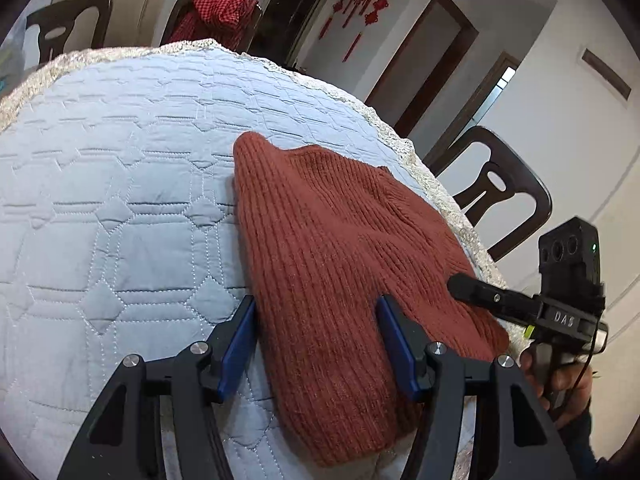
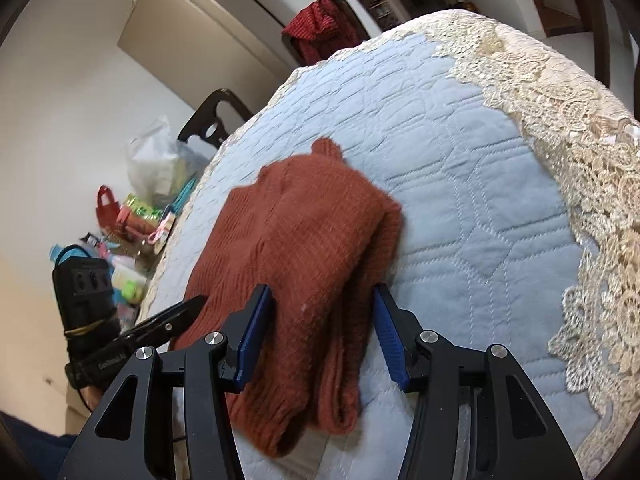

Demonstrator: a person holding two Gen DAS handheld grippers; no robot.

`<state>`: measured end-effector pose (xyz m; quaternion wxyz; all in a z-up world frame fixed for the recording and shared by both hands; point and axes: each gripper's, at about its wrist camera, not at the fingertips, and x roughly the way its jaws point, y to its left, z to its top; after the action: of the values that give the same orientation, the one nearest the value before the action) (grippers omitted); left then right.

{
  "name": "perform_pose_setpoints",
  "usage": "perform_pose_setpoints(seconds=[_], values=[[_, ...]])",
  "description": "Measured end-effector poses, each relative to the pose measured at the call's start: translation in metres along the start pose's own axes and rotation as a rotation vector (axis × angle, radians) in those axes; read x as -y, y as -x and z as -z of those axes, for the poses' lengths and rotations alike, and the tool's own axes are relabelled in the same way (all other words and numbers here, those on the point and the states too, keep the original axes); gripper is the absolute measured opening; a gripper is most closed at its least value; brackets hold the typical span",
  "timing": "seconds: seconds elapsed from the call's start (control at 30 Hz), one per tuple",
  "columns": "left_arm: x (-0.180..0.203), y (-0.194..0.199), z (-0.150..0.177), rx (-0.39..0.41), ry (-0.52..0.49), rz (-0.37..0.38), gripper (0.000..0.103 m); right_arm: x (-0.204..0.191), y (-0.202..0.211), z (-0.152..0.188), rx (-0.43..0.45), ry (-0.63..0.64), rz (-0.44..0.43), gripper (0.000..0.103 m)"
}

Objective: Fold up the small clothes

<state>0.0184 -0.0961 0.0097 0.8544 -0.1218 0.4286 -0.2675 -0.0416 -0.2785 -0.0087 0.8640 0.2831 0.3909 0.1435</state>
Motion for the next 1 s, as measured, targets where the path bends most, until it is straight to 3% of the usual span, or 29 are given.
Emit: perform_pose_setpoints(seconds=[0.1, 0.23, 0.3, 0.67, 1.0], values=[[0.000, -0.005, -0.006, -0.008, -0.001, 0.009, 0.057, 0.002, -0.005, -0.003, -0.010, -0.017, -0.024, 0.042], [0.005, 0.004, -0.012, 0.010, -0.025, 0.012, 0.039, -0.002, -0.007, -0.006, -0.016, -0.021, -0.041, 0.031], [0.002, 0.011, -0.015, 0.021, -0.023, 0.030, 0.036, -0.003, -0.003, -0.006, -0.009, -0.029, -0.052, 0.029], [-0.026, 0.054, -0.039, 0.120, -0.042, -0.005, 0.034, -0.053, -0.018, -0.026, 0.012, 0.039, -0.142, 0.027], [-0.105, 0.091, -0.071, 0.196, 0.009, -0.085, 0.034, -0.122, -0.102, -0.056, -0.044, 0.131, -0.226, 0.027]])
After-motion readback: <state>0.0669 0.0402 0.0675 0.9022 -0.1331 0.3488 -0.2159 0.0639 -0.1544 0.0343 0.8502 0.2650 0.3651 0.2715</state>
